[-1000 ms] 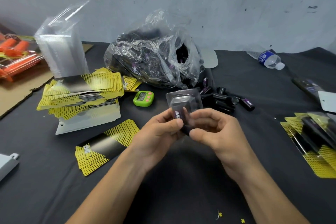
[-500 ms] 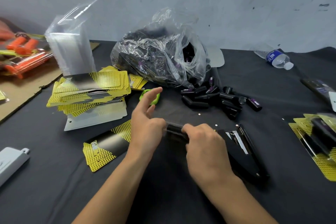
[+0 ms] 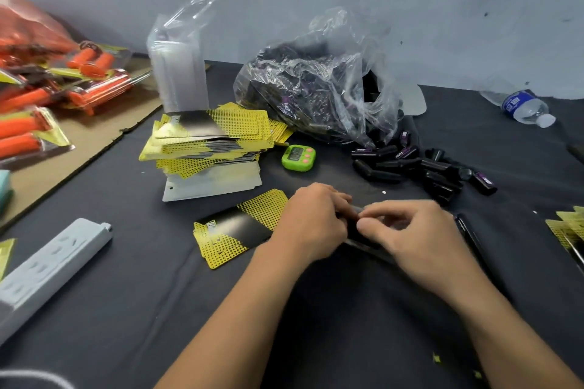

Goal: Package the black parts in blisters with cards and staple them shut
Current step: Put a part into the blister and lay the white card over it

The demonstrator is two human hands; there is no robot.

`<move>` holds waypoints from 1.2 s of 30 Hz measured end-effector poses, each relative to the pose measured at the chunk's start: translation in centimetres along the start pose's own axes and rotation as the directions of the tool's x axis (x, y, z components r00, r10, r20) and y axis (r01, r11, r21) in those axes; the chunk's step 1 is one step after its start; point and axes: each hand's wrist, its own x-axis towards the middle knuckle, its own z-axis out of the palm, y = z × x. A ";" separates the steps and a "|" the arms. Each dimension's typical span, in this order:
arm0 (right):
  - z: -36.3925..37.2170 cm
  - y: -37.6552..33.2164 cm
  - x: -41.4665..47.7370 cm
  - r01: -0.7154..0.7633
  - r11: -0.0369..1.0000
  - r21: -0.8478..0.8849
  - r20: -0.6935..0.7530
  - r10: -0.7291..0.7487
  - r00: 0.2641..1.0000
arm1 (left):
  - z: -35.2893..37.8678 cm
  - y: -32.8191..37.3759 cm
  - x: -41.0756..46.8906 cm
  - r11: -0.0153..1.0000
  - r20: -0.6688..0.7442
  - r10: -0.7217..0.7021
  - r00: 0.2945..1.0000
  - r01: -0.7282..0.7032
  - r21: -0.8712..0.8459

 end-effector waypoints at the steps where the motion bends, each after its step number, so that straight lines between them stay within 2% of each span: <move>1: 0.0 -0.5 0.2 0.011 0.999 0.044 -0.040 -0.009 0.999 | 0.1 0.0 -0.1 1.000 -0.007 -0.007 1.000 0.007 -0.021; 3: 0.4 -1.5 1.2 0.047 0.995 0.093 -0.133 -0.034 0.991 | 0.1 0.3 -0.4 0.992 -0.071 -0.016 0.997 0.007 -0.123; 4: 0.9 -2.0 1.8 0.056 0.994 0.095 -0.170 -0.039 0.985 | -0.1 0.6 -0.6 0.988 -0.158 -0.028 0.987 0.003 -0.155; 5: 1.5 -2.6 2.6 0.058 0.994 0.088 -0.197 -0.039 0.980 | -0.5 0.8 -0.8 0.990 -0.305 -0.046 0.951 0.003 -0.140; 6: 2.1 -3.3 3.3 0.059 0.996 0.072 -0.208 -0.043 0.977 | -1.2 0.8 -0.8 0.994 -0.485 -0.075 0.871 0.023 -0.111; 8: 3.6 -4.9 4.5 0.108 0.994 0.011 -0.103 -0.106 0.989 | -3.5 0.0 -1.1 0.989 -0.775 -0.145 0.615 0.066 -0.133; 10: 5.4 -7.0 4.9 0.230 0.969 -0.091 0.162 -0.213 0.963 | -6.3 -1.4 -1.7 0.966 -0.877 -0.257 0.405 0.105 -0.235; 12: 7.6 -8.4 4.9 0.394 0.887 -0.242 0.432 -0.265 0.862 | -8.7 -2.8 -2.4 0.922 -0.882 -0.387 0.268 0.136 -0.363; 13: 8.7 -8.7 4.7 0.465 0.834 -0.297 0.519 -0.268 0.812 | -9.4 -3.4 -2.6 0.905 -0.877 -0.423 0.227 0.145 -0.399; 15: 10.0 -8.9 4.3 0.488 0.801 -0.346 0.558 -0.242 0.793 | -10.3 -4.7 -3.1 0.919 -0.894 -0.389 0.222 0.165 -0.359; 18: 10.6 -8.1 3.9 0.442 0.809 -0.388 0.506 -0.214 0.836 | -11.5 -6.9 -3.8 0.928 -0.903 -0.355 0.241 0.206 -0.310; 21: 10.7 -7.5 3.0 0.398 0.833 -0.385 0.492 -0.179 0.852 | -13.0 -8.8 -4.8 0.898 -0.888 -0.419 0.192 0.233 -0.373; 24: 10.6 -7.1 2.3 0.389 0.844 -0.368 0.461 -0.198 0.865 | -12.6 -9.2 -5.3 0.822 -0.810 -0.559 0.178 0.249 -0.513; 26: 10.5 -7.0 2.0 0.368 0.862 -0.348 0.431 -0.202 0.880 | -11.8 -9.0 -5.3 0.794 -0.771 -0.603 0.206 0.252 -0.554; 30: 10.0 -7.7 1.7 0.348 0.879 -0.326 0.456 -0.176 0.872 | -10.7 -8.4 -5.0 0.833 -0.779 -0.553 0.297 0.228 -0.504; 31: 9.7 -8.1 2.1 0.335 0.892 -0.304 0.414 -0.193 0.890 | -10.5 -8.3 -4.9 0.839 -0.779 -0.543 0.314 0.224 -0.495; 33: 9.1 -9.2 3.5 0.318 0.927 -0.200 0.180 -0.285 0.942 | -10.1 -8.1 -4.5 0.848 -0.779 -0.530 0.335 0.230 -0.478; 35: 9.1 -10.8 5.6 0.339 0.932 -0.132 -0.040 -0.346 0.937 | -9.8 -8.3 -4.2 0.862 -0.791 -0.506 0.344 0.232 -0.450; 36: 9.3 -11.8 6.8 0.348 0.928 -0.133 -0.053 -0.358 0.932 | -9.5 -8.5 -4.1 0.873 -0.800 -0.486 0.351 0.232 -0.429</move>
